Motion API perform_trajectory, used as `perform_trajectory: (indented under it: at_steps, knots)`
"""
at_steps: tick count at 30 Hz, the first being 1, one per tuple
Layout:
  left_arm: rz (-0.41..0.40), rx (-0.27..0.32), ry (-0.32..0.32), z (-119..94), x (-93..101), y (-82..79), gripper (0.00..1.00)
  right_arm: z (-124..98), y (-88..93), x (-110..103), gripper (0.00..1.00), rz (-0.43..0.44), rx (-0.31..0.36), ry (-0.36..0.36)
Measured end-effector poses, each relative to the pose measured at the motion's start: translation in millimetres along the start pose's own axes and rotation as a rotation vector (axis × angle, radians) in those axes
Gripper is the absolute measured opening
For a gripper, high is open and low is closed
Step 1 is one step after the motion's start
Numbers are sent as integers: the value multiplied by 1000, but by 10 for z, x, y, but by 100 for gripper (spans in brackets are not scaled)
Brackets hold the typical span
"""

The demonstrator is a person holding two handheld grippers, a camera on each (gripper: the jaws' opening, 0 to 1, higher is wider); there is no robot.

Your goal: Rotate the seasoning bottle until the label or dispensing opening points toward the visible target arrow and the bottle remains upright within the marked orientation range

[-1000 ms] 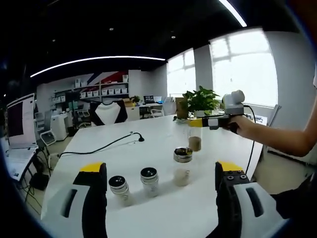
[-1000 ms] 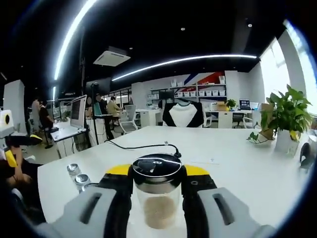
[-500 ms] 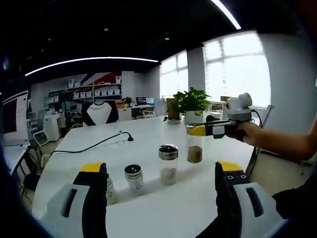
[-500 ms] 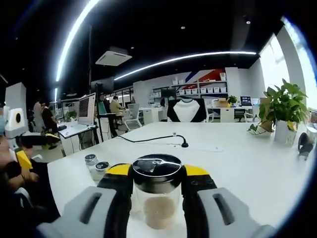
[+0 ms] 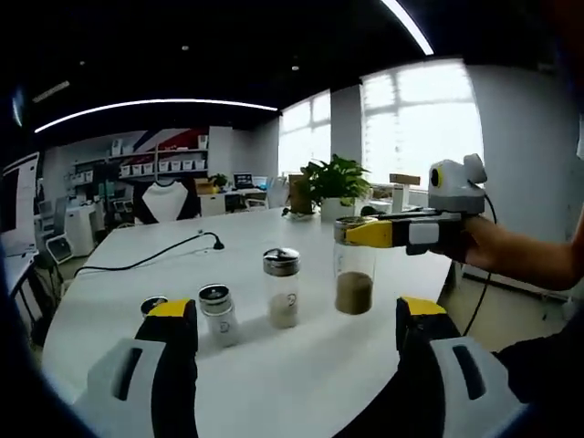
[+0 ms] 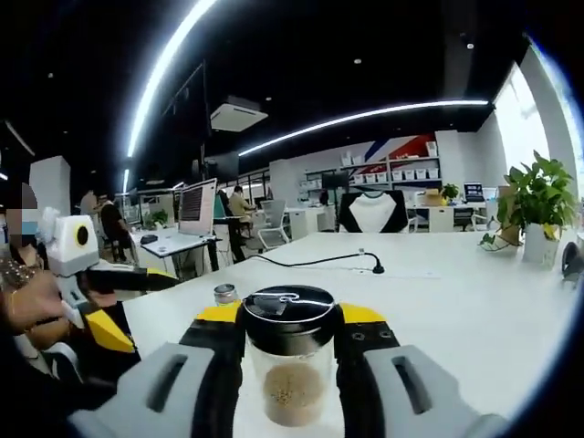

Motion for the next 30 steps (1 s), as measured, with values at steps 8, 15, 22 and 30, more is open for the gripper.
perform_trajectory:
  at_steps: [8,15,22,30]
  knots:
    - [-9,14,57,75,65,-29,91,-34,-251,-260,35,48,53,-107]
    - [-60,78,143,232,174,-43,90,-10,-353,-531,35,48,73,-205]
    - [-61,23,209,316,203,39,71,-11,-457,-707,35,45,87,-271]
    - [-102,78,308,314,343,-56,44,-14,-551,-822,35,26,119,-328]
Point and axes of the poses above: the point that each gripper's makers call its tool centre point, and the gripper's own axes: z roughly forward along the fingers, x roughly to its right, y roughly out of its underside, the point moved 7 cm from there along -z, roughly backward along the fingers, and after that the axes turned 7 degrees about y, right-handed, at the moved point
